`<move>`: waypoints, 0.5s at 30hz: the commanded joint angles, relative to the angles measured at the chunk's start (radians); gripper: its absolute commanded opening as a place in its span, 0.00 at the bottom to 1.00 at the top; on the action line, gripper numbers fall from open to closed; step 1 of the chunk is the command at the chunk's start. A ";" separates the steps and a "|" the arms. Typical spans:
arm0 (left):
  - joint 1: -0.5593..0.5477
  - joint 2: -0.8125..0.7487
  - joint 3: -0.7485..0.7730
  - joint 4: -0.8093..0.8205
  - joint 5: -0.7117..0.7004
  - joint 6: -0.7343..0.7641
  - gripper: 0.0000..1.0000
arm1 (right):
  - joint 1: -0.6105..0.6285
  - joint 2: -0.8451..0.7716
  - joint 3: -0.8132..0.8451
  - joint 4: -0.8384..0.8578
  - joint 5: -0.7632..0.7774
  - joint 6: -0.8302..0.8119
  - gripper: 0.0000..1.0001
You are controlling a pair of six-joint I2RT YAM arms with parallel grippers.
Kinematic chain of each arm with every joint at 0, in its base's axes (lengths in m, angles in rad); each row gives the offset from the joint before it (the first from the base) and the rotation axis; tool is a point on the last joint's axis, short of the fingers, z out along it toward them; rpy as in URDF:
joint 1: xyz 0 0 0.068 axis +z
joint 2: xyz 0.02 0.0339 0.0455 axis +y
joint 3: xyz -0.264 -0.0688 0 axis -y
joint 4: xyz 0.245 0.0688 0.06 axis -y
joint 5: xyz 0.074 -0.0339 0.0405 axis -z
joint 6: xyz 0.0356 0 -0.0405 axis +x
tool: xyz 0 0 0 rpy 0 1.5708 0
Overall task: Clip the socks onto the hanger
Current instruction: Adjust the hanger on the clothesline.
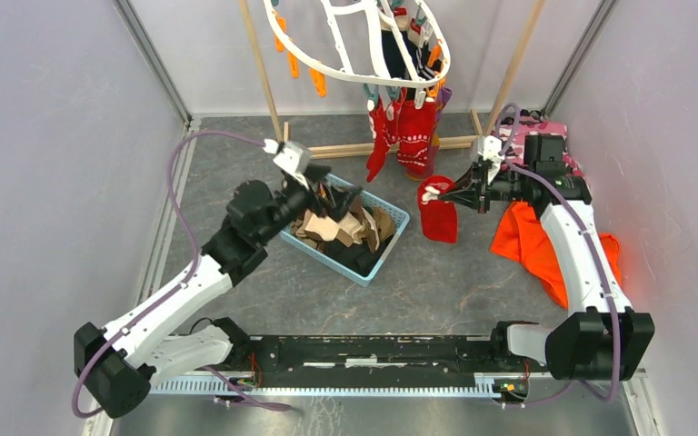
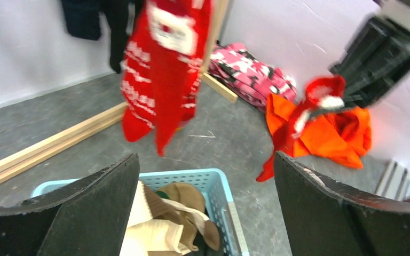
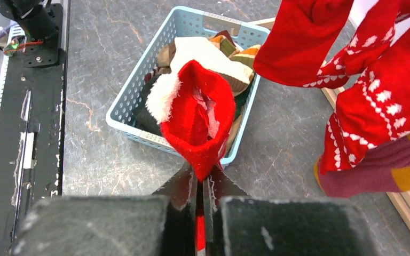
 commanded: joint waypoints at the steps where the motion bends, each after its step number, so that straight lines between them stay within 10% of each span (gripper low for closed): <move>1: 0.184 -0.005 0.128 -0.139 0.176 -0.159 1.00 | 0.031 0.050 0.109 -0.161 0.049 -0.143 0.00; 15: 0.606 0.164 0.425 -0.033 0.580 -0.572 0.91 | 0.161 0.078 0.192 -0.140 0.117 -0.121 0.00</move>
